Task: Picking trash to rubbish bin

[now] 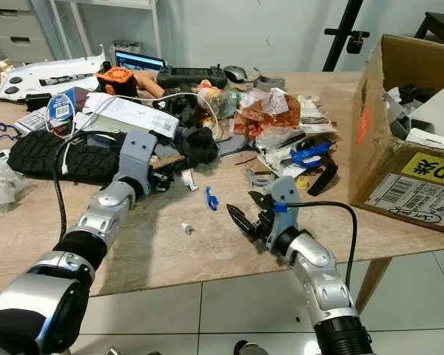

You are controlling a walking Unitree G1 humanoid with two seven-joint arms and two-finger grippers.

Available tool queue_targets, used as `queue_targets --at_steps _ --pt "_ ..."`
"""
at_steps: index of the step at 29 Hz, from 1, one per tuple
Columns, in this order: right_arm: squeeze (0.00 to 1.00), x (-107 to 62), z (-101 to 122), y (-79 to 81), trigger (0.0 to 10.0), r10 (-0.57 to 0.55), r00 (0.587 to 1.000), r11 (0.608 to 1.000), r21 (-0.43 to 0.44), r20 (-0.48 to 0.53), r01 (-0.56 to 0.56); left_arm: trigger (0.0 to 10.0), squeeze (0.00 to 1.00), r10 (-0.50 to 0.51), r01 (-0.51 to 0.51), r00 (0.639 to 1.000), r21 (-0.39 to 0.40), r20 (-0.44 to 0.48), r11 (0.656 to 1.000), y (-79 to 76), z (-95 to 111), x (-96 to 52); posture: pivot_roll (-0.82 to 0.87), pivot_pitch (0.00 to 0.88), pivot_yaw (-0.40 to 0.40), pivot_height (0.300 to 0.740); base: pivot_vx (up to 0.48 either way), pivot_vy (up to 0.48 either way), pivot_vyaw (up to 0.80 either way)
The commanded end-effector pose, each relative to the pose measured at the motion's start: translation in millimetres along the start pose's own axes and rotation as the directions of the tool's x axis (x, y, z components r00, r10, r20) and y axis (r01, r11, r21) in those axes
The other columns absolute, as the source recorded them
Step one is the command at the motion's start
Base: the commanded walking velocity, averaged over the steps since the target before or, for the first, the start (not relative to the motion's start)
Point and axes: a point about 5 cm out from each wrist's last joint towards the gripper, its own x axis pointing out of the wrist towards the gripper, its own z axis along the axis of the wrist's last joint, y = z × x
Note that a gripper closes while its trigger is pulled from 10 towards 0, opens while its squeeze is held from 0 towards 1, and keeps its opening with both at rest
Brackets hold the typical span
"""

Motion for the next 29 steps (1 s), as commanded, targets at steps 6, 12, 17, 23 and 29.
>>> queue_targets --at_steps 6,12,17,23,29 --pt "0.00 -3.1 4 -7.5 10.0 -0.030 1.000 0.999 0.012 0.007 0.030 0.0 0.00 -0.050 0.047 0.998 -0.066 -0.035 0.997 -2.9 -16 -6.2 -0.04 0.164 -0.050 0.740 0.000 0.000 0.00" --pt "0.00 -1.0 6 -10.1 10.0 -0.035 0.999 0.999 0.009 0.011 0.035 0.0 0.00 -0.014 0.023 0.997 -0.112 0.079 0.993 5.9 -2 -8.1 -0.03 0.147 -0.058 0.740 0.000 0.000 0.00" --pt "0.00 1.8 9 -11.2 10.0 -0.040 0.999 0.999 0.009 0.022 0.040 0.0 0.00 -0.049 0.065 0.989 -0.119 0.140 0.991 12.4 4 -14.3 -0.03 0.136 -0.054 0.740 0.000 0.000 0.00" --pt "0.00 4.2 12 -12.4 10.0 -0.041 0.998 0.999 0.014 0.038 0.041 0.0 0.00 -0.215 0.249 0.941 -0.106 0.260 0.963 19.2 16 -34.2 -0.02 0.124 -0.064 0.740 0.000 0.000 0.00" --pt "0.00 8.6 17 -11.4 10.0 -0.031 0.997 0.999 0.019 0.067 0.030 0.0 0.00 -0.270 0.358 0.880 -0.171 0.390 0.918 21.8 33 -49.3 -0.01 0.111 -0.067 0.740 0.000 0.000 0.00"
